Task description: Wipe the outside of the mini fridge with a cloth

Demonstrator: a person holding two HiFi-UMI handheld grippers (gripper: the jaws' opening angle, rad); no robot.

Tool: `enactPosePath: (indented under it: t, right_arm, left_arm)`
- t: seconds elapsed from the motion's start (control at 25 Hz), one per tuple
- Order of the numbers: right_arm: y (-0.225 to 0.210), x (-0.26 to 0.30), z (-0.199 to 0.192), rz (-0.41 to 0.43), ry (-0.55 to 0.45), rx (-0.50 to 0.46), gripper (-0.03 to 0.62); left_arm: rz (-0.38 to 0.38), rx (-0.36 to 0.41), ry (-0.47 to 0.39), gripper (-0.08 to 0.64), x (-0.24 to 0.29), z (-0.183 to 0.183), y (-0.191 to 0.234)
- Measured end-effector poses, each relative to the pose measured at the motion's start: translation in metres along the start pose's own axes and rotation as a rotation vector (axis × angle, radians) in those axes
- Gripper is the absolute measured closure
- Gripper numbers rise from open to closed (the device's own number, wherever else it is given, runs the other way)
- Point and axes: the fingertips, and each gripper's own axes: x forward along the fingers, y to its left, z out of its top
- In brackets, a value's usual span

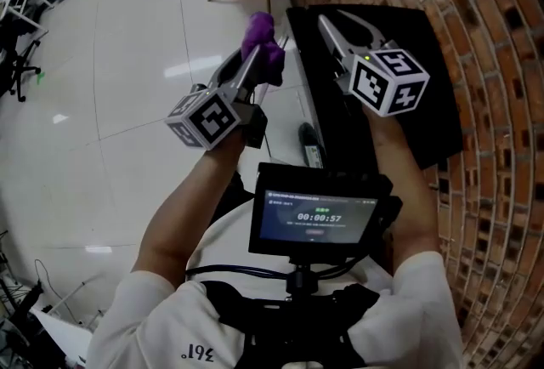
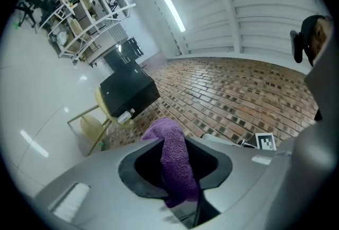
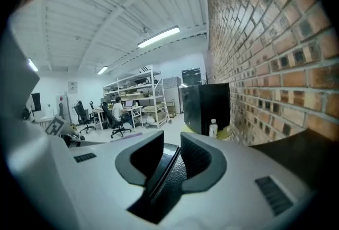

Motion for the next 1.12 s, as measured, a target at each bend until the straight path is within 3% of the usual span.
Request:
enactPosePath:
  t: [0.72, 1.12]
  right_arm:
    - [0.005, 0.005, 0.002, 0.045, -0.010, 0.000, 0.502]
    - [0.000, 0.005, -0.002, 0.056, -0.011, 0.002, 0.502]
  left_arm:
    - [-0.004, -0.031, 0.014, 0.443, 0.036, 0.002, -0.015]
    - [0.029, -0.054, 0.018, 0.443, 0.044, -0.020, -0.001]
